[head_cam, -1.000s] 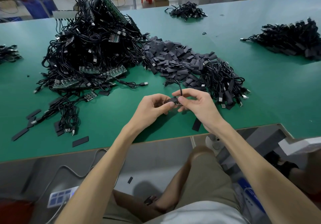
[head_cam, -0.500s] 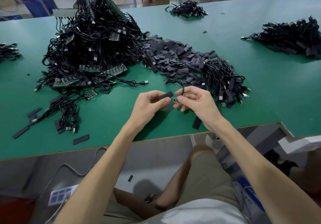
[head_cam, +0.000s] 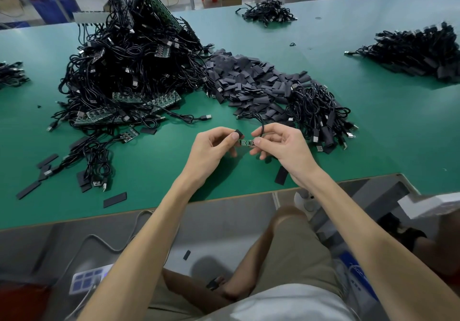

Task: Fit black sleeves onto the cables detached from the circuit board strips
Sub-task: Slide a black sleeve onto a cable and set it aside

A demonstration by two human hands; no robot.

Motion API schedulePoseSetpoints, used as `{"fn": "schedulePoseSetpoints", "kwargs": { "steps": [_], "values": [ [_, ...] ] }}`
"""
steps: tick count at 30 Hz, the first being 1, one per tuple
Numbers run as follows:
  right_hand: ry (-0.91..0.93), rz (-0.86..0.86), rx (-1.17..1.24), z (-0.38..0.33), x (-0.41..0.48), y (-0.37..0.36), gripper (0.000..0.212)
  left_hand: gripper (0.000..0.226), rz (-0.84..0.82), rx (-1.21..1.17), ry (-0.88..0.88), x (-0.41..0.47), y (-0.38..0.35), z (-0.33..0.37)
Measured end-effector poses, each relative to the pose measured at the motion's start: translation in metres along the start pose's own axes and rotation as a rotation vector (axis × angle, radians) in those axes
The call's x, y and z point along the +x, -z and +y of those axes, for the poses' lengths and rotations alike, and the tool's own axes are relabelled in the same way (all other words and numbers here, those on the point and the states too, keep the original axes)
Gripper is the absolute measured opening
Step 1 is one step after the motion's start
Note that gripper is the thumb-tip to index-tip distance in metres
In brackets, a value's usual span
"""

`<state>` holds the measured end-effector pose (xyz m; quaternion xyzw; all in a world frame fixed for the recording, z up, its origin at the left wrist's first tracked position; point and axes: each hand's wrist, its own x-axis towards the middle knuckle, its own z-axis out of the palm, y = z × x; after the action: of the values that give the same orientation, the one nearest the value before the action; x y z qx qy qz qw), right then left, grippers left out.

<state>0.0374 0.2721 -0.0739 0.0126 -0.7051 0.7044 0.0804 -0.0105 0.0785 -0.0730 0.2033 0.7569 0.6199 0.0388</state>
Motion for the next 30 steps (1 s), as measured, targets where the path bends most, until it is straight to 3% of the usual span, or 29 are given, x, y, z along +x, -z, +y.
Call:
{"fn": "schedulePoseSetpoints", "kwargs": {
  "steps": [10, 30],
  "values": [
    [0.015, 0.054, 0.092, -0.0024, 0.0002, 0.0034, 0.015, 0.017, -0.017, -0.012, -0.001, 0.0006, 0.0014, -0.0020],
    [-0.044, 0.006, 0.211, -0.0068, -0.0030, 0.0022, 0.016, 0.022, -0.121, -0.114, -0.036, -0.0038, 0.0094, 0.0062]
  ]
}}
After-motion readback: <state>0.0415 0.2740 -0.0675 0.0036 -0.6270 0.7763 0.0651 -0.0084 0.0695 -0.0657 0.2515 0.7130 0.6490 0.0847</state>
